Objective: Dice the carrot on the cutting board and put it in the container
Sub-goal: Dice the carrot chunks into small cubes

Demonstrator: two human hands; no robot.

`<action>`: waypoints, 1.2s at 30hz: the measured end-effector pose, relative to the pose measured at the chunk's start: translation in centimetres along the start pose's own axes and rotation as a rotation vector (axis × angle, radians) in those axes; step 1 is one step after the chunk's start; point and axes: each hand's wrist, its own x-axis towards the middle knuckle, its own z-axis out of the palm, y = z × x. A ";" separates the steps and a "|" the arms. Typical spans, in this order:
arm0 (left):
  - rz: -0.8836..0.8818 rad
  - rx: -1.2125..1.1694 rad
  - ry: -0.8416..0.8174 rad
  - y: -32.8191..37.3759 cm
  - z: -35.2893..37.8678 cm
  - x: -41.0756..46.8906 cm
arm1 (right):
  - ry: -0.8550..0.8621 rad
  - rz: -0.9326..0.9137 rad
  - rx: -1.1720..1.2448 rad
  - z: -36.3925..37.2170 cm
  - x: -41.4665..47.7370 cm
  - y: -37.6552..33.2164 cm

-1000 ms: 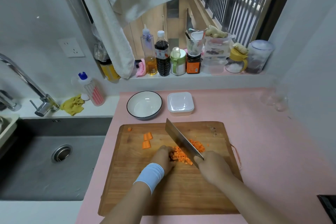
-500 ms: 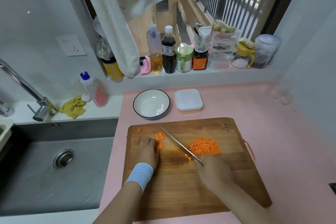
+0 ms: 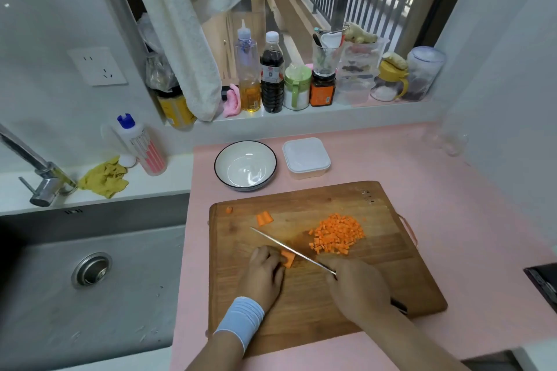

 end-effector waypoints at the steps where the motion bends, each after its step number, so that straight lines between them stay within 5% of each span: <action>1: 0.030 -0.002 0.002 0.1 0.1 0.1 | 0.003 0.008 0.008 0.0 0.0 0.1; 7: 0.230 0.016 -0.021 0.2 0.9 0.2 | -0.048 0.013 0.024 -0.3 0.6 0.5; 20: 0.237 0.048 0.004 0.4 0.8 -0.3 | -0.078 -0.130 -0.118 0.5 0.4 2.2; 36: 0.247 0.025 0.025 -0.1 1.3 -0.4 | -0.299 -0.028 -0.026 -0.2 2.8 3.0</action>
